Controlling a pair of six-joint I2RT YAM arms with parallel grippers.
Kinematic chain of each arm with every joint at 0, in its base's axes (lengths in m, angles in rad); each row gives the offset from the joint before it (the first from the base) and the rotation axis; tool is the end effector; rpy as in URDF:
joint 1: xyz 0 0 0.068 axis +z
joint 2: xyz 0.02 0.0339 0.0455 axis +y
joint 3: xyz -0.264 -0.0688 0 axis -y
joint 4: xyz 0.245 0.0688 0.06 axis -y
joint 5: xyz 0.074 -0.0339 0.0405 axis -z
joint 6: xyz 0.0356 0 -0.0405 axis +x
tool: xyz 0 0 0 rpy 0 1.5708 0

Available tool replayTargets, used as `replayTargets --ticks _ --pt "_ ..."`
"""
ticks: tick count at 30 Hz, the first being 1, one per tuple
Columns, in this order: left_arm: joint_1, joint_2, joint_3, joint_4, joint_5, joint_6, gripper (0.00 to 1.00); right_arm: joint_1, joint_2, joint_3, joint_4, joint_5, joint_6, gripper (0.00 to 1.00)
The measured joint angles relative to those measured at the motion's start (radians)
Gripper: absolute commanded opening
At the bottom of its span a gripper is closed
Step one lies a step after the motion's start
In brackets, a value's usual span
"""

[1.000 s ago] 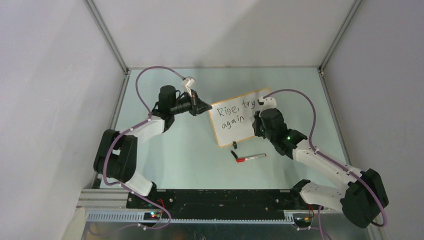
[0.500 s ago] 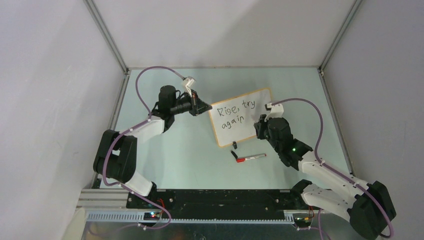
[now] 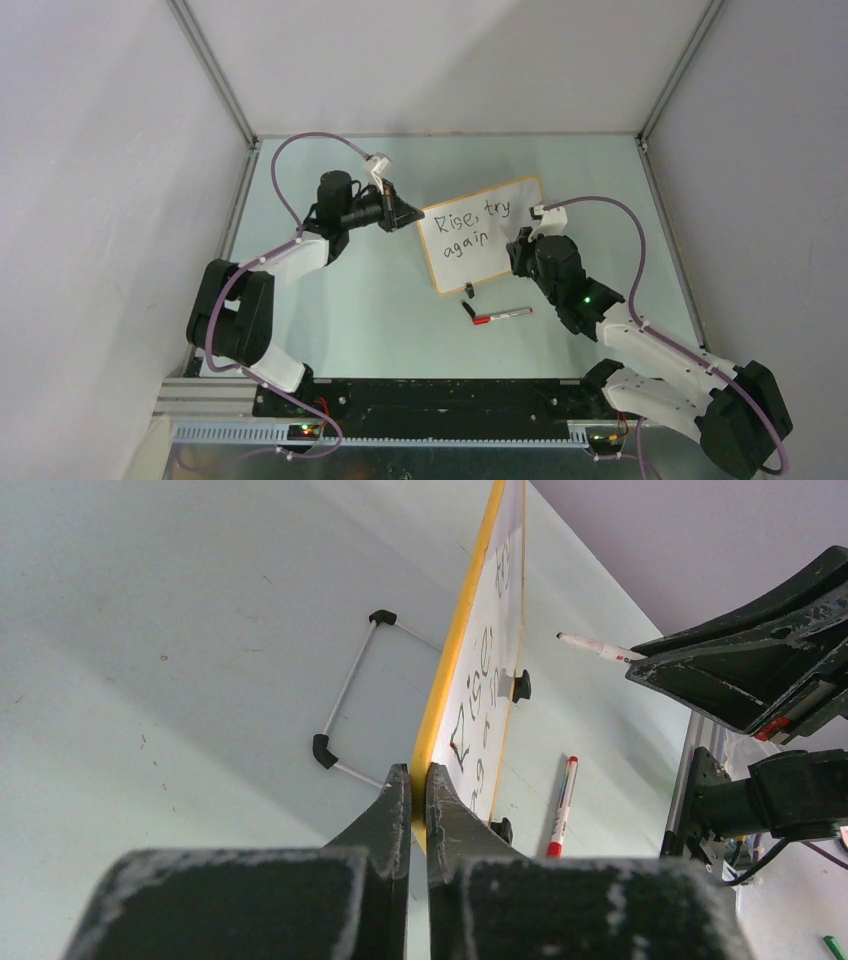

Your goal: Write a sentence on the whiteboard

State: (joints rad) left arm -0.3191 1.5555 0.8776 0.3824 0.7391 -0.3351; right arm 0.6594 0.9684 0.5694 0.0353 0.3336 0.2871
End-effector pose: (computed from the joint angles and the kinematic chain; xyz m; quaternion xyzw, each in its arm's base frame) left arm 0.3157 -0.1296 0.2413 0.2090 0.7510 -0.4532 0.4324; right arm 0.1811 0.1256 0.2528 -0.0577 0.8153 0.1334 0.5605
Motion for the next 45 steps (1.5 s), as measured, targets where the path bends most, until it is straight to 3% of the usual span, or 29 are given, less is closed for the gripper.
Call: replayTargets --ticks 45 --pt "0.0 0.0 0.0 0.0 0.0 0.003 0.03 -0.045 0.122 0.032 0.0 -0.094 -0.003 0.0"
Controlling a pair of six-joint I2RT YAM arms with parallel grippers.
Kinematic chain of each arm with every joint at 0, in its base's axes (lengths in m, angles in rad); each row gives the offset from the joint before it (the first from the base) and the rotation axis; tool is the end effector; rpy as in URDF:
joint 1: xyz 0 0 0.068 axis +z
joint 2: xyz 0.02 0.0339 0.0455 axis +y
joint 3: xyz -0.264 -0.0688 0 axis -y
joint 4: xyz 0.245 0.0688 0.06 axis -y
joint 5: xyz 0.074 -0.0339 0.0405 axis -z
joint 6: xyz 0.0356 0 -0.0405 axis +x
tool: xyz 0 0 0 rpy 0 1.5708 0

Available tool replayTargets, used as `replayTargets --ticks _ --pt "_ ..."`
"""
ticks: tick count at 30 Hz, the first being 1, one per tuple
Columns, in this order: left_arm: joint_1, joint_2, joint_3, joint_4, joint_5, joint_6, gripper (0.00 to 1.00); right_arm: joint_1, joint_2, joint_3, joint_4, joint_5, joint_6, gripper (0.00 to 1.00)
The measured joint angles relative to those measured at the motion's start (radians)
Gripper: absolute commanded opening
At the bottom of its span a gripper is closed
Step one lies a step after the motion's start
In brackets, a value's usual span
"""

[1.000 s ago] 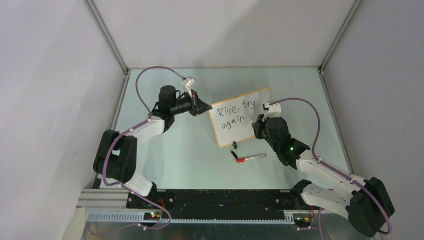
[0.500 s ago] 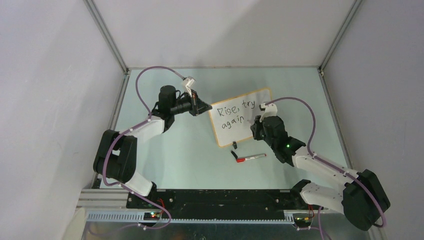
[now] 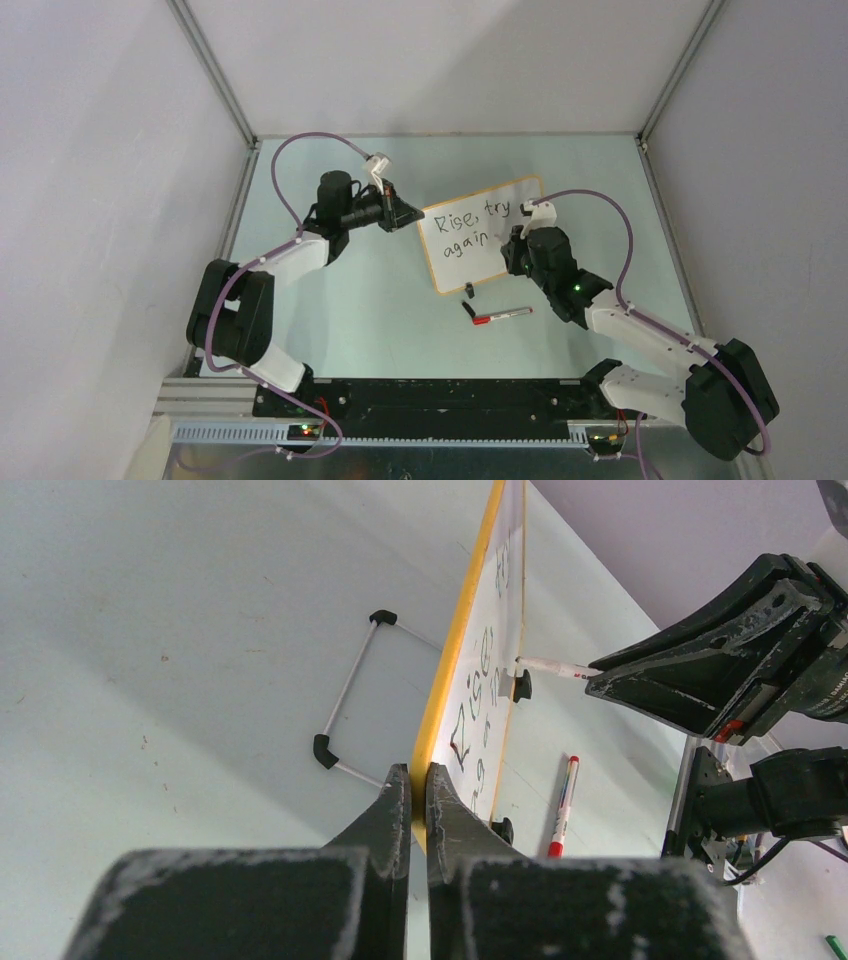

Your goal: Write a sentence on the whiteboard

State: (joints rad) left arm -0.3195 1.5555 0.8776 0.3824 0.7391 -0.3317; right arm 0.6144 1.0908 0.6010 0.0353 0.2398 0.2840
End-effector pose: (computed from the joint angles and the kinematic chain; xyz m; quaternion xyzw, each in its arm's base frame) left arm 0.3156 -0.1297 0.2413 0.2104 0.7506 -0.4525 0.4331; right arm 0.2010 0.1315 0.2377 -0.0760 0.8411 0.1369 0.5177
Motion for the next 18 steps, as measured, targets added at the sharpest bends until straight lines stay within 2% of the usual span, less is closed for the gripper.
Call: replayTargets --ticks 18 --pt "0.0 0.0 0.0 0.0 0.0 0.0 0.03 -0.014 0.049 0.02 0.0 -0.005 0.0 0.0"
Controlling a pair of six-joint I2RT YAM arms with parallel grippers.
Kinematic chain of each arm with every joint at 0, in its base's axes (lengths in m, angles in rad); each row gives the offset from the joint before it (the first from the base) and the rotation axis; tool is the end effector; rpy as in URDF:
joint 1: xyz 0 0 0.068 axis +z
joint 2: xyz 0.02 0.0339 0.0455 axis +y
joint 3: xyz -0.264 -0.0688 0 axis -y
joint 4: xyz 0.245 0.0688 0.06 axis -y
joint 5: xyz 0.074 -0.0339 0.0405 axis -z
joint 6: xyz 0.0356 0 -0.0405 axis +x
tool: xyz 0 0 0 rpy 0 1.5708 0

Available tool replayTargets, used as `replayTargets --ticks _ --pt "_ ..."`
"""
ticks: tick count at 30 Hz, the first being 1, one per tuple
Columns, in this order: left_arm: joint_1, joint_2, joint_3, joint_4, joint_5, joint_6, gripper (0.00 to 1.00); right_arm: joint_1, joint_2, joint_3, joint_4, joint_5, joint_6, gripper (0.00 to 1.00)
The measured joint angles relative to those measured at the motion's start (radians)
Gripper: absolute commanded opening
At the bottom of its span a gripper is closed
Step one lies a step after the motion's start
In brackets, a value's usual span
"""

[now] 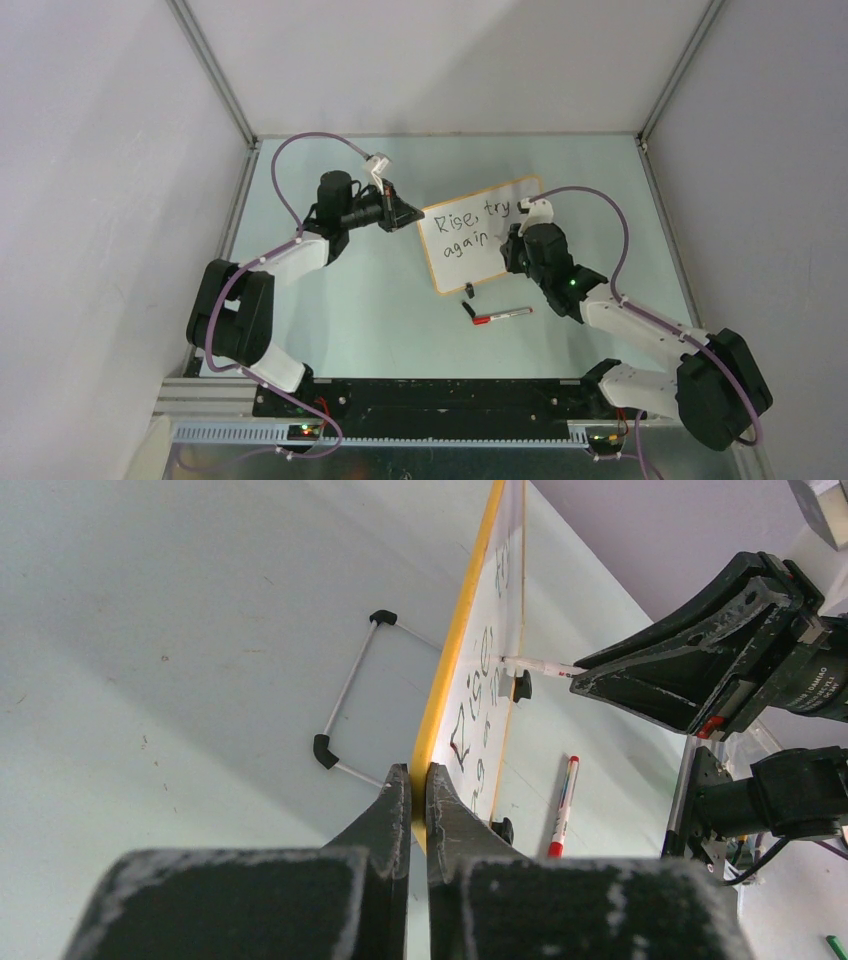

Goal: Write a sentence on the whiteboard
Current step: Write a sentence on the whiteboard, then pick up the pen cap from the center of the board.

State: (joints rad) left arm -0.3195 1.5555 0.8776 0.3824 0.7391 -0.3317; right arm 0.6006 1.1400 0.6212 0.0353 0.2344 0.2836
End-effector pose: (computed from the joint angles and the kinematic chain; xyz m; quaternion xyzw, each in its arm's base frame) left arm 0.3156 -0.1297 0.2413 0.2104 0.7506 -0.4525 0.4331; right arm 0.2096 0.1336 0.2335 -0.0744 0.8488 0.1293 0.5071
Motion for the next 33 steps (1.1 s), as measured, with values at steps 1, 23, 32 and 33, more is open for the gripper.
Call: replayTargets --ticks 1,23,32,33 --pt "0.0 0.0 0.0 0.0 0.0 0.0 0.03 -0.001 0.005 0.002 0.0 0.0 0.0 0.0" --pt "-0.001 0.0 0.0 -0.005 -0.013 0.002 0.21 -0.002 -0.158 0.015 -0.038 0.0 0.001 0.0" --pt "-0.012 -0.068 -0.036 -0.077 -0.146 0.024 0.56 0.017 -0.192 -0.039 -0.021 0.001 0.001 0.0" --pt "-0.012 -0.087 -0.044 -0.087 -0.169 0.025 0.61 0.021 -0.197 -0.044 -0.02 0.001 0.001 0.0"
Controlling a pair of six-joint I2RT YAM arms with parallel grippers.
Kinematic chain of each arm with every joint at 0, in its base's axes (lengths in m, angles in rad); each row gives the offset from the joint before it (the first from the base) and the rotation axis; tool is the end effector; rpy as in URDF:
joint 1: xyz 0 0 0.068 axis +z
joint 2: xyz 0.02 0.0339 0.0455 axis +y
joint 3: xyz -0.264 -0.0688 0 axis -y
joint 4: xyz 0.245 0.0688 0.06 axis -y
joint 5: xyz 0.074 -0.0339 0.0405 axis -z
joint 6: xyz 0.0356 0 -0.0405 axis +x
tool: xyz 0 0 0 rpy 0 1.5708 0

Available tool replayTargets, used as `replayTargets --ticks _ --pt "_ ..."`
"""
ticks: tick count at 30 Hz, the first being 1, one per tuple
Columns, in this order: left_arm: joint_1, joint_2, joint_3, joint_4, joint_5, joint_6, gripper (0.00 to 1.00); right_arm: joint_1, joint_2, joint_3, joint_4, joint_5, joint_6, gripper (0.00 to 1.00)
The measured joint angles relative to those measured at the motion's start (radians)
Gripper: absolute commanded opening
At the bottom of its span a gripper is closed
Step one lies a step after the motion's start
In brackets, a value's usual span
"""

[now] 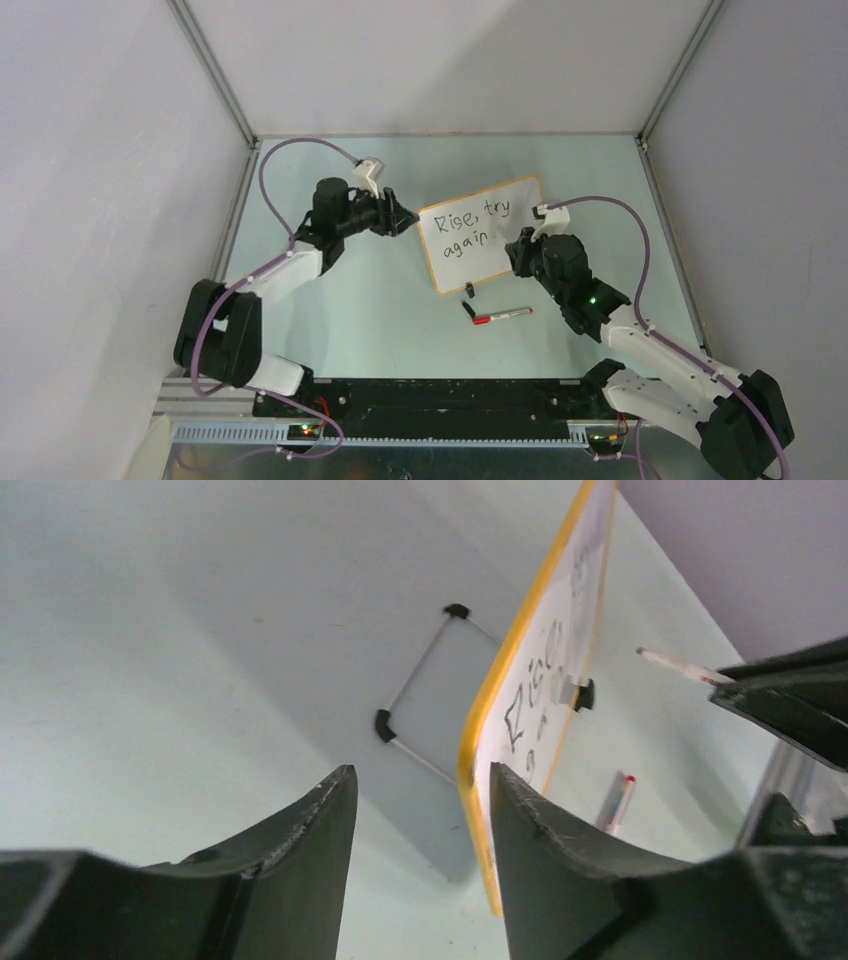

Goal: Write a sentence on the whiteboard
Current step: Pick up the pen cap from the center of the board.

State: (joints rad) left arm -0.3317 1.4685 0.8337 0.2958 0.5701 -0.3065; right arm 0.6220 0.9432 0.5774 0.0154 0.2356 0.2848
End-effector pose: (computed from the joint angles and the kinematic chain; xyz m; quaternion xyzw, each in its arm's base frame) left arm 0.3000 -0.1237 0.2446 0.1723 0.7812 -0.3919 0.4544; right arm 0.1814 0.1198 0.2583 -0.0702 0.8136 0.1627 0.5538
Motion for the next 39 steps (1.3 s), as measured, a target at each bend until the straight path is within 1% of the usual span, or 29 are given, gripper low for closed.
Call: replayTargets --ticks 4,8,9,10,11,12,15,18,19,22,25,27,30,33,35,37,39 --pt "-0.001 -0.114 -0.042 -0.037 -0.167 0.0 0.76 0.022 -0.046 -0.024 0.009 0.008 0.0 0.0" --pt "-0.001 -0.288 -0.087 -0.113 -0.426 -0.024 0.84 0.036 -0.111 -0.043 0.022 0.022 0.003 0.0" --pt "-0.001 -0.333 -0.093 -0.139 -0.499 -0.034 0.88 0.037 -0.127 -0.049 0.025 0.027 0.004 0.0" --pt "-0.001 -0.382 -0.098 -0.17 -0.586 -0.057 0.97 0.038 -0.145 -0.056 0.028 0.032 0.008 0.0" --pt "-0.001 -0.414 -0.1 -0.19 -0.644 -0.071 0.98 0.038 -0.163 -0.062 0.029 0.037 0.011 0.0" --pt "-0.001 -0.46 -0.103 -0.229 -0.746 -0.116 0.99 0.038 -0.179 -0.068 0.029 0.042 0.012 0.0" --pt "0.0 -0.589 -0.135 -0.33 -0.978 -0.234 0.99 0.038 -0.231 -0.088 0.029 0.057 0.018 0.0" --pt "0.003 -0.719 -0.203 -0.415 -1.106 -0.337 0.97 0.039 -0.279 -0.1 0.023 0.07 0.022 0.0" --pt "0.003 -0.753 -0.227 -0.441 -1.124 -0.365 0.93 0.039 -0.298 -0.101 0.016 0.072 0.022 0.0" --pt "0.004 -0.806 -0.248 -0.555 -1.116 -0.455 0.91 0.038 -0.358 -0.103 -0.003 0.077 0.029 0.0" --pt "-0.021 -0.787 -0.234 -0.673 -1.08 -0.558 0.91 0.038 -0.404 -0.105 -0.021 0.09 0.034 0.0" --pt "-0.079 -0.766 -0.23 -0.748 -1.068 -0.636 0.91 0.038 -0.426 -0.11 -0.032 0.1 0.036 0.0" --pt "-0.237 -0.711 -0.224 -0.873 -1.062 -0.785 0.88 0.035 -0.456 -0.124 -0.043 0.114 0.038 0.0" --pt "-0.403 -0.604 -0.165 -0.99 -1.063 -0.941 0.84 0.029 -0.47 -0.14 -0.051 0.126 0.041 0.0" --pt "-0.497 -0.511 -0.094 -1.055 -1.067 -1.026 0.82 0.024 -0.484 -0.157 -0.053 0.135 0.046 0.0" --pt "-0.595 -0.391 0.01 -1.109 -1.069 -1.105 0.78 0.016 -0.499 -0.174 -0.056 0.144 0.053 0.0" --pt "-0.668 -0.277 0.111 -1.152 -1.068 -1.168 0.73 0.01 -0.508 -0.187 -0.056 0.151 0.058 0.0"
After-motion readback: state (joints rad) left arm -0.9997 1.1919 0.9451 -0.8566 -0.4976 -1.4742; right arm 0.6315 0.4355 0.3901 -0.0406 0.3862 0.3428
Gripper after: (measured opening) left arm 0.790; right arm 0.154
